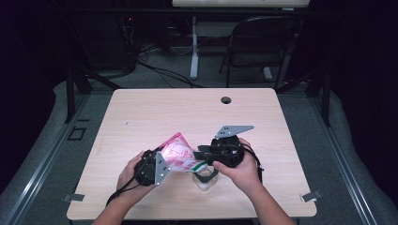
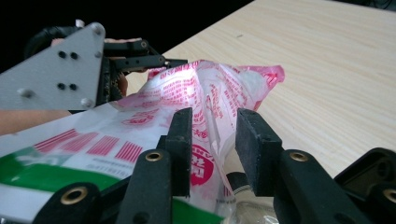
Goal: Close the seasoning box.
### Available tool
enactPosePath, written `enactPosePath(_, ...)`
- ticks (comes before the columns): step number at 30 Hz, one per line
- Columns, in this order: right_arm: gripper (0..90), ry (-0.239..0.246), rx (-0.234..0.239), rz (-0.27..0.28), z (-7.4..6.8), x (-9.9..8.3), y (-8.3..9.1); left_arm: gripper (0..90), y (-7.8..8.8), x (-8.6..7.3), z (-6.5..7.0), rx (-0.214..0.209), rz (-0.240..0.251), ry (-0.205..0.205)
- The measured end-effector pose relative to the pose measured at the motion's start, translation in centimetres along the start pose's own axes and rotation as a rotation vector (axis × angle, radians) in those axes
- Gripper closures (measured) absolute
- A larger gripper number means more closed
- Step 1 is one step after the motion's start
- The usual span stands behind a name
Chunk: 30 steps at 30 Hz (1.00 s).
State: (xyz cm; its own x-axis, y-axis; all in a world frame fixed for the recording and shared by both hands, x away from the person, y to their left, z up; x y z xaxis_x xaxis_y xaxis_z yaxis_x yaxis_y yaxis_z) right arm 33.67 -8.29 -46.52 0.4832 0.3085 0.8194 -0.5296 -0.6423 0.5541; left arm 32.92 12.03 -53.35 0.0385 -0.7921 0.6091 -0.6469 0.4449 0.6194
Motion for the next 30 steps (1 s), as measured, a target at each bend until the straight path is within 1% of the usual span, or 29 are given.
enactPosePath(4,69.2,-0.013,0.012,-0.025,-0.1,-0.3,-0.8,59.6,-0.2,0.2,0.3,-0.004,0.009,-0.009)
enactPosePath(7,71.0,-0.011,0.023,-0.044,-0.2,-0.4,-1.1,59.6,-0.4,0.2,0.6,-0.011,0.012,-0.011)
enactPosePath(13,78.2,0.002,0.015,-0.075,-0.1,-0.6,-1.4,59.6,-0.5,0.3,0.8,-0.012,0.004,-0.025)
enactPosePath(18,84.7,0.0,0.02,-0.092,-0.1,-0.7,-1.6,59.6,-0.5,0.5,0.9,0.011,0.001,-0.054)
enactPosePath(22,87.9,0.004,0.015,-0.099,0.0,-0.8,-1.6,59.7,-0.6,0.6,0.9,0.022,0.0,-0.062)
enactPosePath(24,88.9,0.004,0.011,-0.098,0.0,-0.8,-1.6,59.7,-0.6,0.6,0.9,0.028,-0.005,-0.073)
enactPosePath(30,90.0,0.042,-0.015,-0.117,0.0,-0.9,-1.6,59.7,-0.8,0.7,1.0,0.041,-0.014,-0.099)
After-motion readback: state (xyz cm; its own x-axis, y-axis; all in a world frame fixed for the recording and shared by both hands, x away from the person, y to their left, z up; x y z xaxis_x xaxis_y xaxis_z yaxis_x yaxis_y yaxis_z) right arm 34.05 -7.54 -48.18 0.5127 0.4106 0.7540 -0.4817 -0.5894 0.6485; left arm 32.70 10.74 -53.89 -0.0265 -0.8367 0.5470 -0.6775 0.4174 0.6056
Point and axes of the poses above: each handheld gripper's, and its own axes: y roughly backward along the jaws, x roughly out of its top, z roughly to its right, the point moved 5 cm from there along -y, roughly forward along the jaws, and after that the axes turned 13 degrees about -x, right-handed, at the moved point
